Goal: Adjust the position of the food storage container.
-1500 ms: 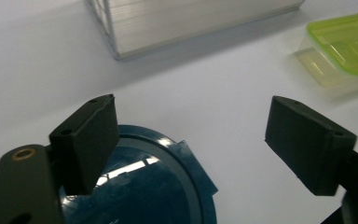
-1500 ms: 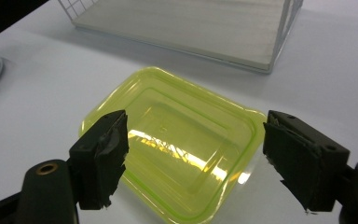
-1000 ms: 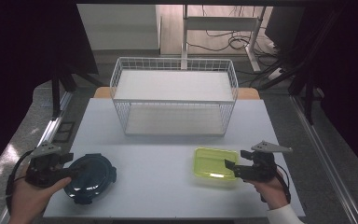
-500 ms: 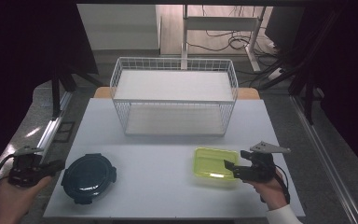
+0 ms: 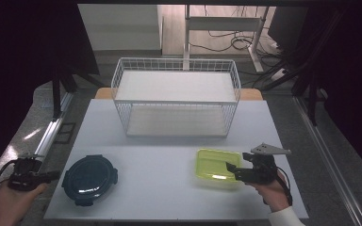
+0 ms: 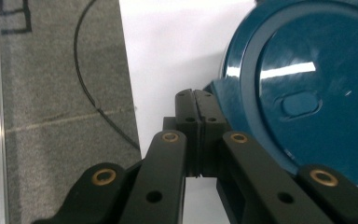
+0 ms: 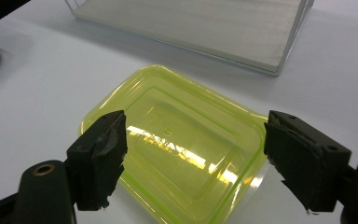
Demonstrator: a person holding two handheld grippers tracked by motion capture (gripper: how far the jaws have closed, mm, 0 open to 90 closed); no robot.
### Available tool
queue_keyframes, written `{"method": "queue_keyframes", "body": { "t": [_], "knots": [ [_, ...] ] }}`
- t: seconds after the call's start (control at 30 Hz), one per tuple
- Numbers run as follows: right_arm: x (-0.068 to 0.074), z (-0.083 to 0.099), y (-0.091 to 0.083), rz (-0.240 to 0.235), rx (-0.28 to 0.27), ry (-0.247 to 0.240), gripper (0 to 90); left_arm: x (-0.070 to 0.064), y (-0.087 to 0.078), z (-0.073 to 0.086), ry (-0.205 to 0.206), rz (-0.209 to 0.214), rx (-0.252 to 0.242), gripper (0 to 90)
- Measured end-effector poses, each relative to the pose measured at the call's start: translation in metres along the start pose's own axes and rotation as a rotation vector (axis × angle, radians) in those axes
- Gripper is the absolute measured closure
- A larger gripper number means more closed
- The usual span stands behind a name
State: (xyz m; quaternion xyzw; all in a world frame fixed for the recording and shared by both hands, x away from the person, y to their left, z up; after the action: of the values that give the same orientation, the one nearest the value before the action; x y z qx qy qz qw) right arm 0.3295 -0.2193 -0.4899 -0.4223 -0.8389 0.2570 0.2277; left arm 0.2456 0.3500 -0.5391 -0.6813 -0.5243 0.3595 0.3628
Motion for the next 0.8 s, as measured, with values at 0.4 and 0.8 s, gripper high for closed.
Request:
{"method": "queue_keyframes", "body": {
  "t": [0.4,0.8],
  "knots": [
    [0.002,0.001,0.002,0.005,0.012,-0.011,21.1,-0.006,0.012,0.006,0.019,0.006,0.029,90.0],
    [0.002,0.000,0.003,0.004,0.008,-0.007,21.3,-0.006,0.013,0.006,0.026,0.003,0.018,90.0]
  ]
}}
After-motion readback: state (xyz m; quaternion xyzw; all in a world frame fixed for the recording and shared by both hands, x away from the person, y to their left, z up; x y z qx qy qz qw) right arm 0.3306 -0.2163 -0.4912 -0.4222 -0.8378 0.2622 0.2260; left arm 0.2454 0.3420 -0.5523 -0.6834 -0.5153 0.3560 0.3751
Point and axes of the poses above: each handheld gripper's, and its own axes: y roughly forward along the jaws, z roughly out of its underside, x roughly to its left, the point moved 8 cm from there along y, roughly forward along the jaws, and after that the axes turned 4 degrees about y, right-handed, at the moved point
